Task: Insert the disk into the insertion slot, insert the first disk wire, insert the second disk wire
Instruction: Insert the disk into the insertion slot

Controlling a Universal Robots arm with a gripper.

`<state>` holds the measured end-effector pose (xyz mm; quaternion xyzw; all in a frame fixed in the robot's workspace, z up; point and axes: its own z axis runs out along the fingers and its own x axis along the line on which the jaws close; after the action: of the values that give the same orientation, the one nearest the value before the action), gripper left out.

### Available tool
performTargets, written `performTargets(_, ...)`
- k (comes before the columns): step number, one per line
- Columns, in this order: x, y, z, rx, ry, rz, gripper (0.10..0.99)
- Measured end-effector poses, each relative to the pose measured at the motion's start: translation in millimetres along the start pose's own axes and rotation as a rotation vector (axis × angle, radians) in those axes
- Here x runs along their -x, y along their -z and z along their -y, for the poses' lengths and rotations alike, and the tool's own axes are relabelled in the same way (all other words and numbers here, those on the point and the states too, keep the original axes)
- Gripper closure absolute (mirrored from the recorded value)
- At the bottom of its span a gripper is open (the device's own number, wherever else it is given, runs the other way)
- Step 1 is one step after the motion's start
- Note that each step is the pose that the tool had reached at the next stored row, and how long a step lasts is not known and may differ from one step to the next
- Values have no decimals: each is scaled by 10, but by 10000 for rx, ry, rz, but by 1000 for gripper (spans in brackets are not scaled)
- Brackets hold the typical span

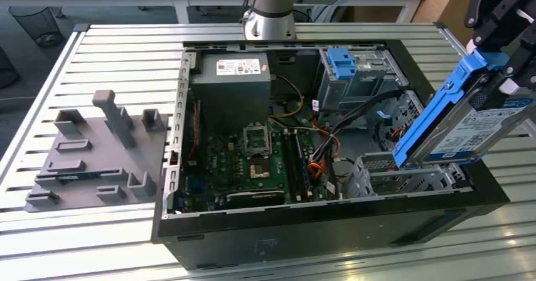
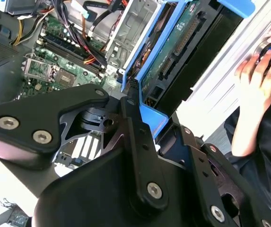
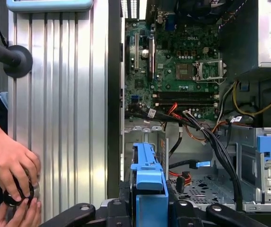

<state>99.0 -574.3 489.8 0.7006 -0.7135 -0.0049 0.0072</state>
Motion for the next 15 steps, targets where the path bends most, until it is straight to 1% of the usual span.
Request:
performTargets(3,35,-27,-26,-2,0,0,722)
performTargets(7,90,-78,-42,-3,0,1,722)
performTargets(15,144,-199,-69,-4,15,0,722)
